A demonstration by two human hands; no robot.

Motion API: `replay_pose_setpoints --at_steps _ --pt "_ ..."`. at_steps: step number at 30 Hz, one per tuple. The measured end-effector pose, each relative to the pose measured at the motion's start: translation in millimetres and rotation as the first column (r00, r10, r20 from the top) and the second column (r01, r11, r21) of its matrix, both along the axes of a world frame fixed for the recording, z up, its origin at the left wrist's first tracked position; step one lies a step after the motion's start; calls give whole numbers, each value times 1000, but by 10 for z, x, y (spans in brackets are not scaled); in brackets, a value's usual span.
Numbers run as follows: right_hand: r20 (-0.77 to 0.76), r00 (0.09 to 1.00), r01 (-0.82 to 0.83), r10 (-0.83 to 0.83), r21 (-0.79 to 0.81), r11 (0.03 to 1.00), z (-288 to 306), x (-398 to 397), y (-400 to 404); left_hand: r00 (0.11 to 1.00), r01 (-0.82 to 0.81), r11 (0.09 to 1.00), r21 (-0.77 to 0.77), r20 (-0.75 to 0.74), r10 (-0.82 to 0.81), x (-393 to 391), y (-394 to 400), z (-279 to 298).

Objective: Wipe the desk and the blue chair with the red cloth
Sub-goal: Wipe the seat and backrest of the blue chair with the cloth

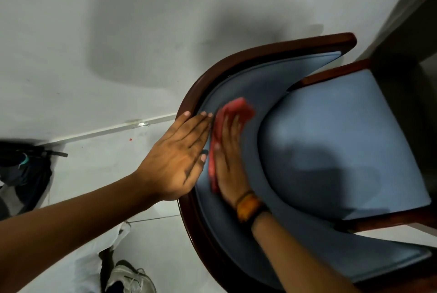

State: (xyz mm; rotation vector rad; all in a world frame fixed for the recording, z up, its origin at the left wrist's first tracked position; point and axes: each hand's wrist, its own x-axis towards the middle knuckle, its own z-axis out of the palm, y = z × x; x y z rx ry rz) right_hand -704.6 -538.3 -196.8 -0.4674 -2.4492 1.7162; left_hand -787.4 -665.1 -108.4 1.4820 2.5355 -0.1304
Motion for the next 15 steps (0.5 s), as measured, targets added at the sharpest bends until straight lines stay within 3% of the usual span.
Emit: replay_pose_setpoints --at_steps 2,5,9,12,15 --pt "30 974 -219 223 -85 972 155 736 -88 1000 4 999 -37 -3 -4 1 -1 -5" --pt "184 954 -221 236 -100 970 234 908 -39 1000 14 998 -65 -6 -15 -5 14 -18" --pt "253 954 214 -163 -189 958 -108 -431 141 1000 24 999 -27 5 -24 1 14 -44" --pt "211 793 606 -571 -179 775 -332 -1163 608 1000 16 1000 -9 15 -16 21 4 -53" --pt "194 774 633 -603 -181 753 -694 -1218 799 1000 19 1000 22 2 -19 18 21 -25"
